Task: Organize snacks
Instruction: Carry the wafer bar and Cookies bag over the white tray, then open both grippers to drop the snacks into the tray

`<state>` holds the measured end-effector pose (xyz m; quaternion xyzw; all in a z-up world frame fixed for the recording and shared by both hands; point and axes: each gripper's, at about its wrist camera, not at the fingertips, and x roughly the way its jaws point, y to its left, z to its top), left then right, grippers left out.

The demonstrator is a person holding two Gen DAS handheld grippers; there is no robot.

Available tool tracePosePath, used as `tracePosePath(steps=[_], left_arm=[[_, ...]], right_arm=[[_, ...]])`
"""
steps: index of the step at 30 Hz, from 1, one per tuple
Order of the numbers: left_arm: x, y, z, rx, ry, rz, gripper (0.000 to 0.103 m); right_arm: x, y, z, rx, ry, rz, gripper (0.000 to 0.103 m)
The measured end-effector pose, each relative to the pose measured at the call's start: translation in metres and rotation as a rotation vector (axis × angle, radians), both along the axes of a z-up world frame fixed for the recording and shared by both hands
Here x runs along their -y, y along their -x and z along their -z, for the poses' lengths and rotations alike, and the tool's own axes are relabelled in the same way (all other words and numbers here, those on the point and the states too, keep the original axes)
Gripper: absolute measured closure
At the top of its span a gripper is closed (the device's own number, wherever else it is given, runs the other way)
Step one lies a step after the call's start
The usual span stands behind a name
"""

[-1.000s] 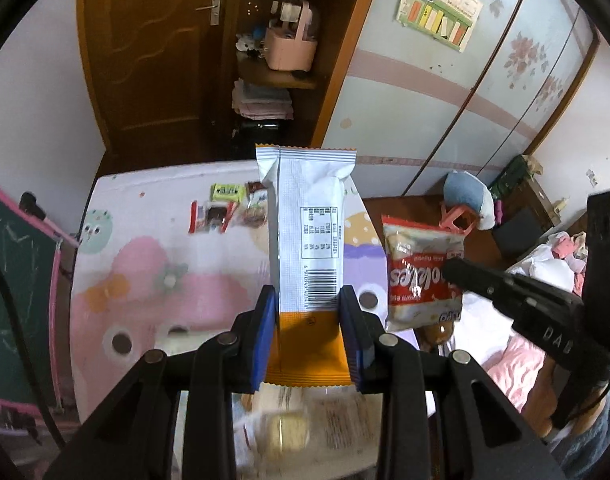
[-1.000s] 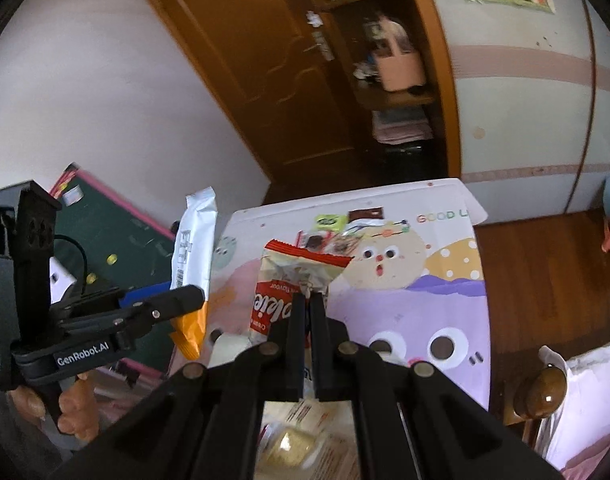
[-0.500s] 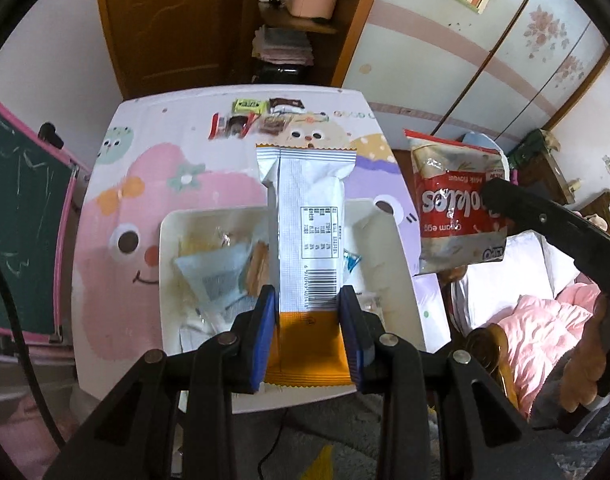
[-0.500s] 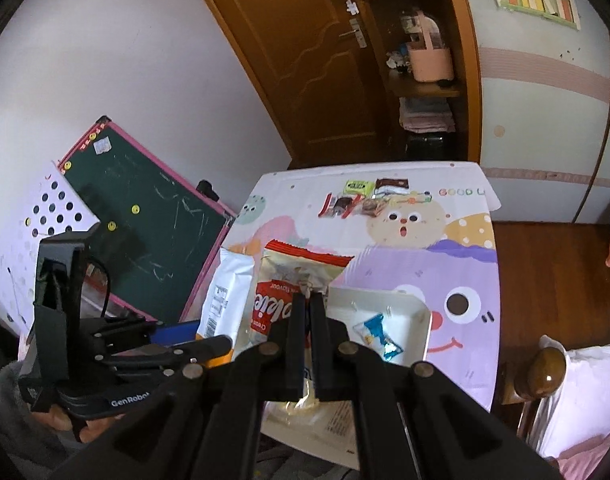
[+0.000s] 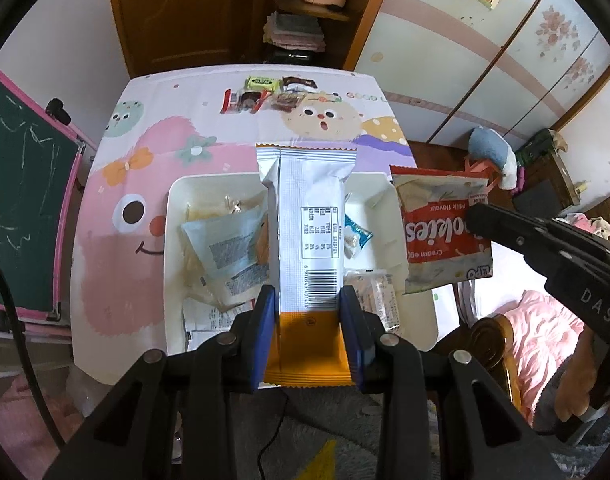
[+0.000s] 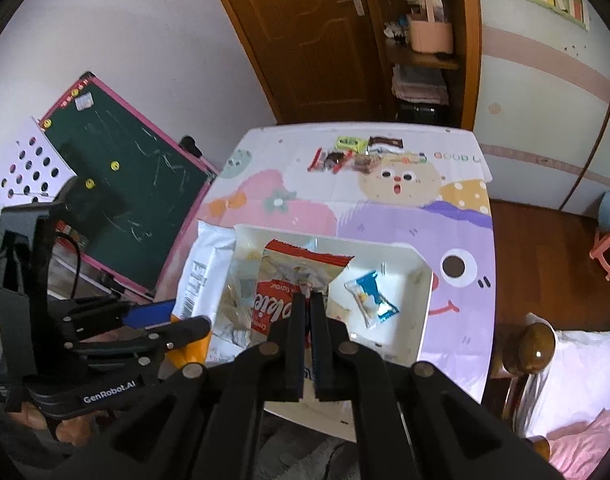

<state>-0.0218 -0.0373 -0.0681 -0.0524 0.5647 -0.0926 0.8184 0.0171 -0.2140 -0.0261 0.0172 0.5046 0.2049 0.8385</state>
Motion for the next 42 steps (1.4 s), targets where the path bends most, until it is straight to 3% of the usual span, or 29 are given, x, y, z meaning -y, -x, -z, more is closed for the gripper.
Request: tracePosePath(steps=[7,9,11,13,19,42], left_arm=[[-0.001,0.001,0.004,-0.001,-0.04,-0.012,0.069],[-0.001,0.002,0.003,0.0,-0.039,-0.015,0.056],[-0.001,0.002,0.002,0.01,-0.045,-0.024,0.023],[-0.002,0.004,-0.001,0.025,-0.047,-0.034,0.012],[-0.004,0.005,-0.003,0.024,-0.045,-0.035,0.012],[-0.005,0.006,-0.01,0.034,-0.063,-0.024,0.012]], right_arm=[[-0.005,0.002,0.01,-0.033,0.027,0.001,0.099],[-0.005,0.002,0.012,-0.045,0.036,0.008,0.096],[-0.005,0.001,0.015,-0.054,0.053,0.026,0.096],[-0.005,0.0,0.017,-0.066,0.056,0.04,0.094],[-0.003,0.002,0.013,-0.063,0.049,0.055,0.075],[-0.007,0.007,0.008,-0.062,0.038,0.057,0.074]])
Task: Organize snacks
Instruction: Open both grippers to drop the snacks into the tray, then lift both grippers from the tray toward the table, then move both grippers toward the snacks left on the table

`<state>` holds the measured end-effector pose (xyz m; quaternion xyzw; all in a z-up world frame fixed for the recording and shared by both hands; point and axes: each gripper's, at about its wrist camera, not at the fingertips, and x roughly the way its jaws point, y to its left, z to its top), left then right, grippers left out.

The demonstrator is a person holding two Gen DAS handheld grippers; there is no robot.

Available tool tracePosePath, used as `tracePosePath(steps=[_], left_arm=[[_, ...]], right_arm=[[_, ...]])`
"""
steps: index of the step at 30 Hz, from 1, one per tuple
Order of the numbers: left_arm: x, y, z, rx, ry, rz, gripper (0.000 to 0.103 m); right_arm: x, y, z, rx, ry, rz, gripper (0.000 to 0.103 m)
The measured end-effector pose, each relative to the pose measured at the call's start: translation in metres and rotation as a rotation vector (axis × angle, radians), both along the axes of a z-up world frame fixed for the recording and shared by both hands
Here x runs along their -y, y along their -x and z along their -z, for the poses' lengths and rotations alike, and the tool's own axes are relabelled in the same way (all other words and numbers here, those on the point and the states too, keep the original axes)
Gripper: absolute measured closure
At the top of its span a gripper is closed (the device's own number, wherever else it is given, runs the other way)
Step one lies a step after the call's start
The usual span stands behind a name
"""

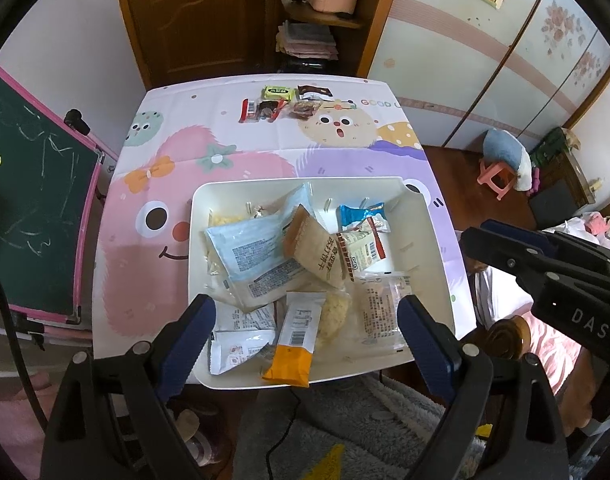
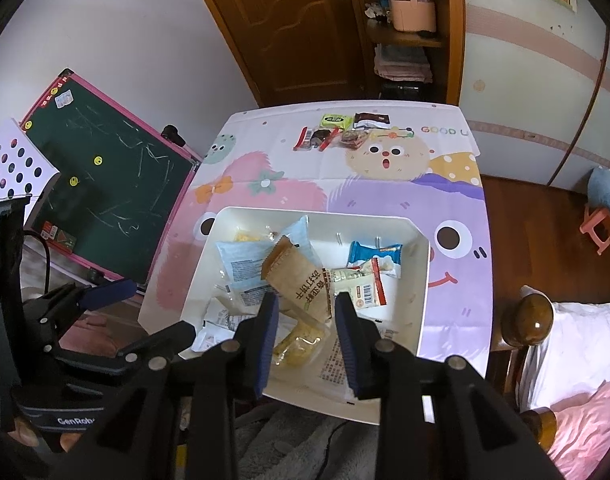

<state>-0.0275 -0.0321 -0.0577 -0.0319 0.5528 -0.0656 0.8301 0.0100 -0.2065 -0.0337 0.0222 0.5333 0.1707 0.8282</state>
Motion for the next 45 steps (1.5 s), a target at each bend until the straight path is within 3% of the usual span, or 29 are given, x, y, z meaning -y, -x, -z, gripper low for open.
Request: tracePosePath(steps=[12,22,29,32,38,42,45], left_arm=[[0.0,-0.007,-0.004,-0.003,-0.005,0.006,0.012],[-0.011,-0.046,-0.024,0.039,-0.037,0.016,0.012],[-0.025,-0.096,-0.065,0.143,-0.074,0.029,0.012],[-0.033,-0.126,-0.088,0.205,-0.095,0.036,0.012],[-0.05,-0.19,-0.125,0.312,-0.134,0.041,0.012],[-0.056,-0.228,-0.134,0.35,-0.132,0.038,0.011],[-0.062,-0.262,-0.128,0.351,-0.119,0.037,0.011]], right_arm=[[-0.003,-0.009,0.004,-0.027,-0.015,0.012,0.074],[0.001,-0.04,0.002,-0.044,-0.039,0.04,0.074],[0.002,-0.085,-0.02,-0.011,-0.034,0.061,0.073],[0.002,-0.111,-0.034,0.019,-0.025,0.068,0.066],[0.004,-0.167,-0.062,0.083,-0.011,0.092,0.064],[0.005,-0.203,-0.075,0.11,-0.004,0.123,0.062],[0.001,-0.233,-0.075,0.119,0.001,0.135,0.054]])
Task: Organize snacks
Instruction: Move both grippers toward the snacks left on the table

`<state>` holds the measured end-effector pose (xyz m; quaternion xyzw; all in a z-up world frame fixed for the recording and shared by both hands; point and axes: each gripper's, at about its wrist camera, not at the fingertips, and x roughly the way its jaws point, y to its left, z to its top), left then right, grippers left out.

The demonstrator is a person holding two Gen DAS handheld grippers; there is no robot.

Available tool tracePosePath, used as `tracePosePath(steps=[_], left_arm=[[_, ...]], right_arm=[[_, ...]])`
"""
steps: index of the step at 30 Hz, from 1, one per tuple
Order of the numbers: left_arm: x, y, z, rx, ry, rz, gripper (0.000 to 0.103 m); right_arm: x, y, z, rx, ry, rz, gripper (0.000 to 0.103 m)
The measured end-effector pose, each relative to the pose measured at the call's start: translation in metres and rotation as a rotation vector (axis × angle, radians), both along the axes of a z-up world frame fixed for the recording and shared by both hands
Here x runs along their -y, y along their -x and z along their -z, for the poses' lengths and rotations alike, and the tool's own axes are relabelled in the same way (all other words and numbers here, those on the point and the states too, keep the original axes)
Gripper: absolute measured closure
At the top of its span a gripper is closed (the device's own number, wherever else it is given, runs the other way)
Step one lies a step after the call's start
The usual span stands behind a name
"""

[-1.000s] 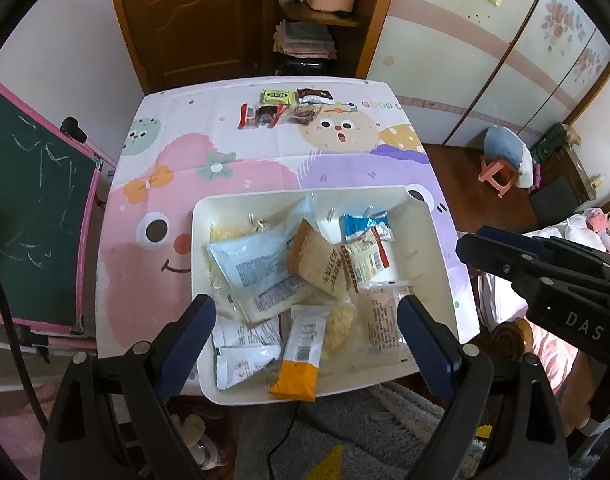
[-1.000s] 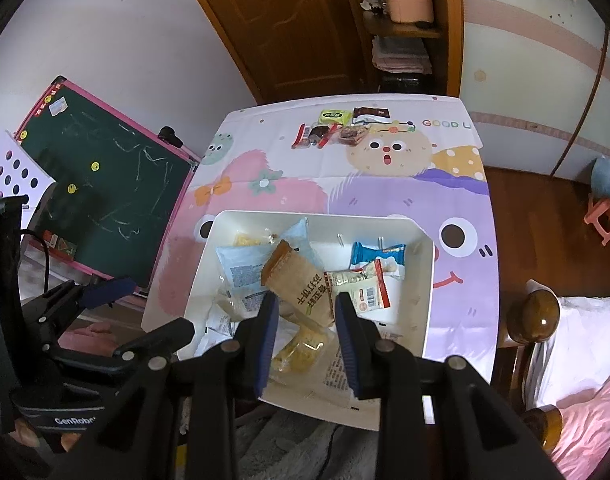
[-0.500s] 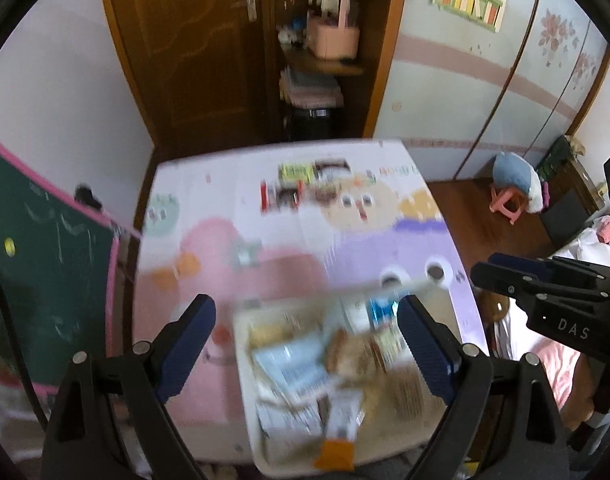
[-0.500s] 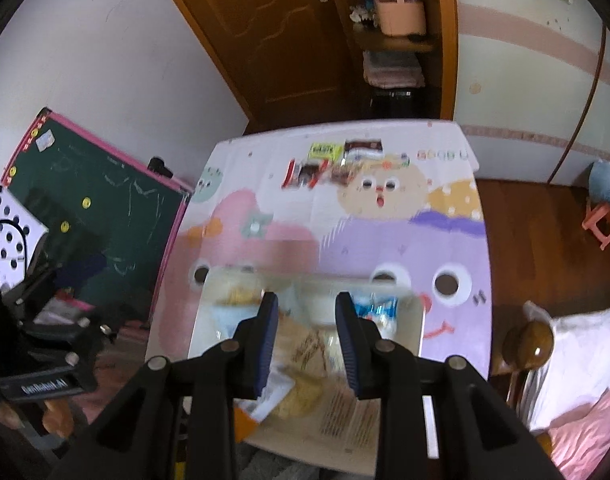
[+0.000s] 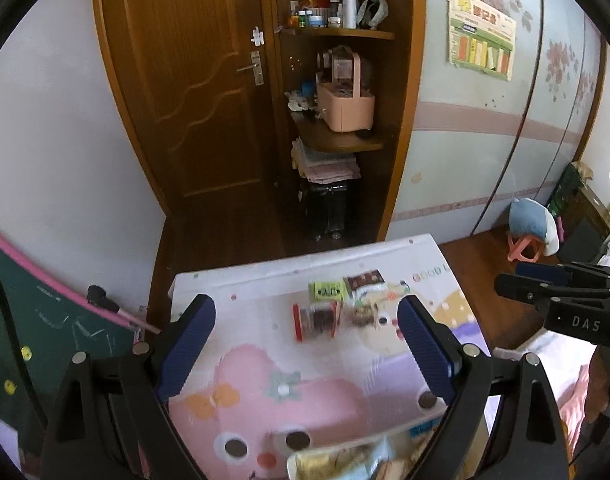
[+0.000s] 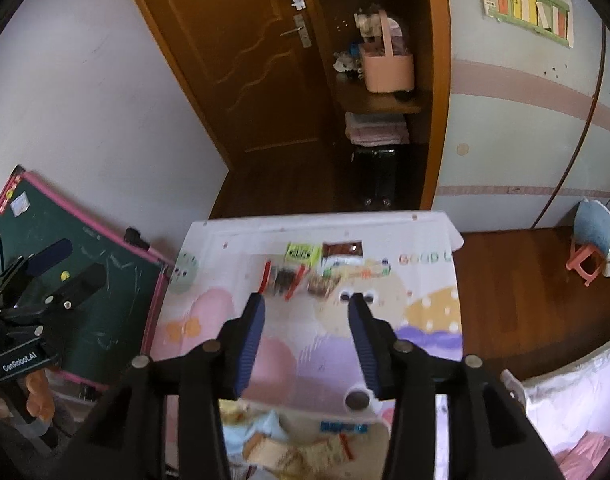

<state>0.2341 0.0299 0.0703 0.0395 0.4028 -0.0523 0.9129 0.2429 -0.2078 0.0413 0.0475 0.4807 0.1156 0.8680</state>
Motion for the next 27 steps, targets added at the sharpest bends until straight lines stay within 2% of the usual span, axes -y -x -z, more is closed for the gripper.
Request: tracePosePath(steps=[3,6,9,13,17,18,22,27], left_arm=[[-0.006,-0.039,0.025,-0.05,0.026,-0.013,0.01],[-0.01,-0.075,0.065,-0.118,0.043,-0.027,0.01],[-0.011,-0.109,0.116,-0.197,0.034,-0.034,0.01],[-0.012,-0.136,0.173,-0.279,0.071,-0.048,0.01],[-0.017,-0.158,0.227,-0.341,0.09,-0.095,0.01],[-0.021,-0.165,0.244,-0.372,0.103,-0.115,0.011],[-0.03,-0.173,0.278,-0.431,0.146,-0.157,0.011],[-0.026,-0.179,0.3,-0.455,0.155,-0.157,0.011]], right_arm=[[-0.003,-0.026,0.015,-0.021,0.006,0.01,0.051],[-0.005,-0.059,0.048,-0.081,0.007,0.023,0.051],[-0.006,-0.085,0.091,-0.156,-0.003,0.045,0.051],[-0.008,-0.112,0.158,-0.279,-0.057,0.067,0.051],[-0.009,-0.134,0.225,-0.385,-0.108,0.115,0.051],[-0.009,-0.136,0.234,-0.403,-0.124,0.122,0.051],[-0.013,-0.15,0.276,-0.466,-0.202,0.155,0.051],[-0.028,-0.157,0.305,-0.521,-0.189,0.145,0.051]])
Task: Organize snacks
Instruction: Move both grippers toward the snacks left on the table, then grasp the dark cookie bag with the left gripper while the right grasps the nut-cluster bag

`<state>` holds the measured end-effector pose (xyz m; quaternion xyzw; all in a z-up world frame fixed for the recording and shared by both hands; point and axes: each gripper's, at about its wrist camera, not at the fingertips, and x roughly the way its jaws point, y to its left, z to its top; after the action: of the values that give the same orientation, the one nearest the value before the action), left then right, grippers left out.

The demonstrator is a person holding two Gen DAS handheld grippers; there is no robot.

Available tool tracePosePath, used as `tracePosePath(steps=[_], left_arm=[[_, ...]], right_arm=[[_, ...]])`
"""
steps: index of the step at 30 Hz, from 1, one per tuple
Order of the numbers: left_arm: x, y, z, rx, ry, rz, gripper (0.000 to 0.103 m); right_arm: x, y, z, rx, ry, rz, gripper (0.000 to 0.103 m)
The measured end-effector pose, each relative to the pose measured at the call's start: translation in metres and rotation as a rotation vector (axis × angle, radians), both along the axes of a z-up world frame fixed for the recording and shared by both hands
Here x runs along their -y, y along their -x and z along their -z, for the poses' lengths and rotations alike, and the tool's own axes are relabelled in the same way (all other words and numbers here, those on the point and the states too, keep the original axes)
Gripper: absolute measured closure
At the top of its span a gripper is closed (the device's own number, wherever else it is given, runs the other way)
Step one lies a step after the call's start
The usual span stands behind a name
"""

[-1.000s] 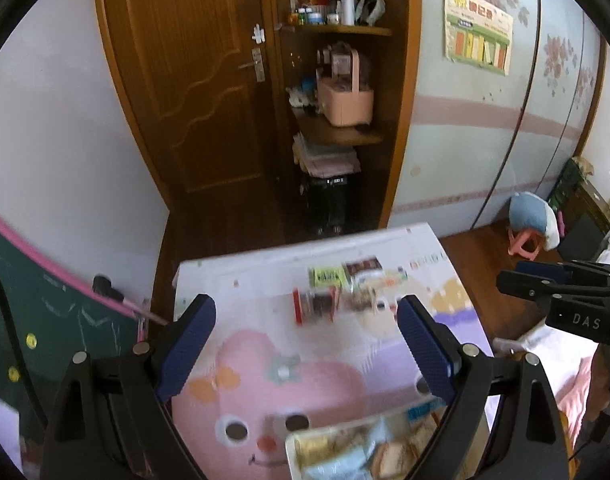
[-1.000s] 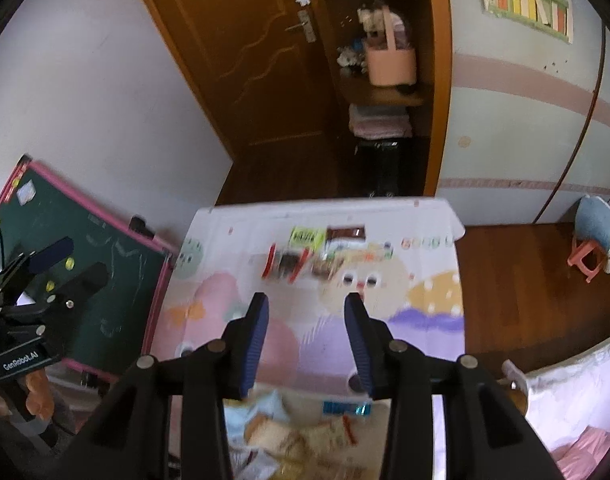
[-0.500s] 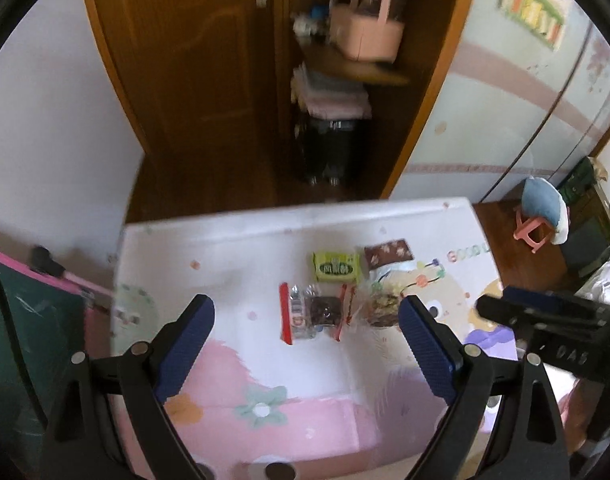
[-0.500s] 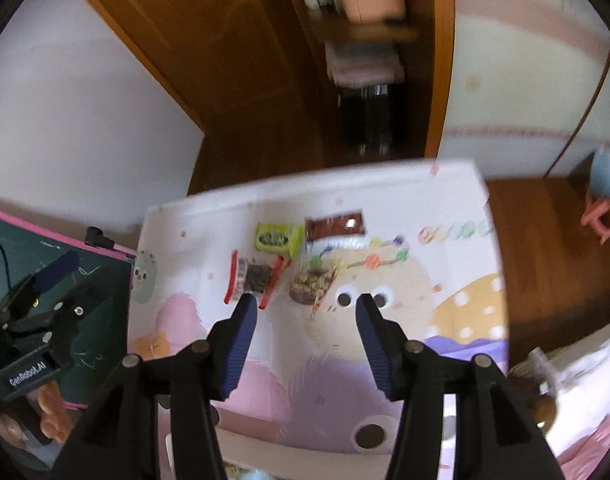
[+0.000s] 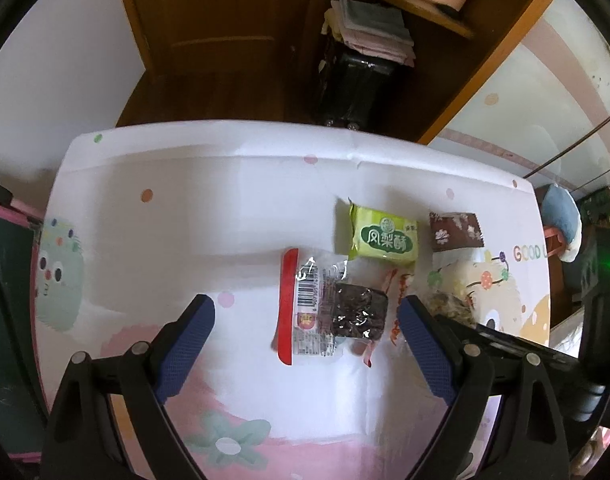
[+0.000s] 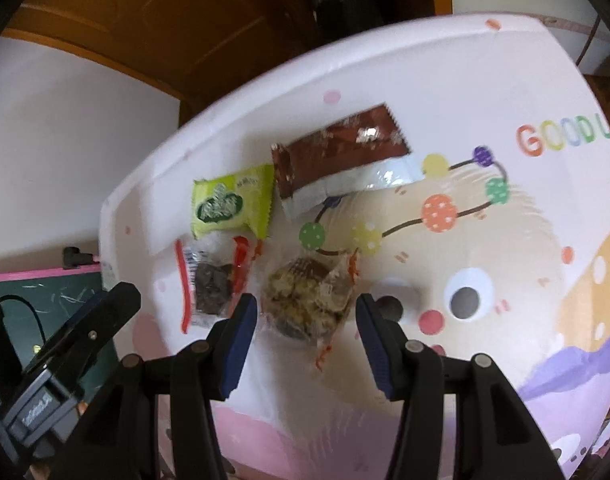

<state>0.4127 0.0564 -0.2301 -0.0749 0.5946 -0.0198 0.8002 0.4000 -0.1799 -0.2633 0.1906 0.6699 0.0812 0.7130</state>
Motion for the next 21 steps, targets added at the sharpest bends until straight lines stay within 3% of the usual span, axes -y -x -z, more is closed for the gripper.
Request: tracePosePath(steps=[2,4,11,17,21], left_arm=[[0.002,0.001,0.004,-0.004,-0.001,0.006,0.011],[0.005,0.0,0.011,-0.016,0.0,0.008,0.011],[0.024,-0.003,0.031,-0.053,-0.015,0.041,0.011],[0.053,-0.004,0.043,-0.059,-0.103,0.103,0.011],[0.068,-0.005,0.06,-0.106,-0.208,0.1,0.01]], right_arm=[[-0.006,0.002,0.004,0.009,0.004,-0.015,0.051],[-0.01,0.003,0.005,0.026,0.022,-0.045,0.057],[0.001,0.028,0.004,0.044,0.053,-0.042,0.058],[0.012,0.055,0.003,0.02,0.03,-0.032,0.058],[0.018,0.063,-0.001,0.023,0.016,-0.026,0.058]])
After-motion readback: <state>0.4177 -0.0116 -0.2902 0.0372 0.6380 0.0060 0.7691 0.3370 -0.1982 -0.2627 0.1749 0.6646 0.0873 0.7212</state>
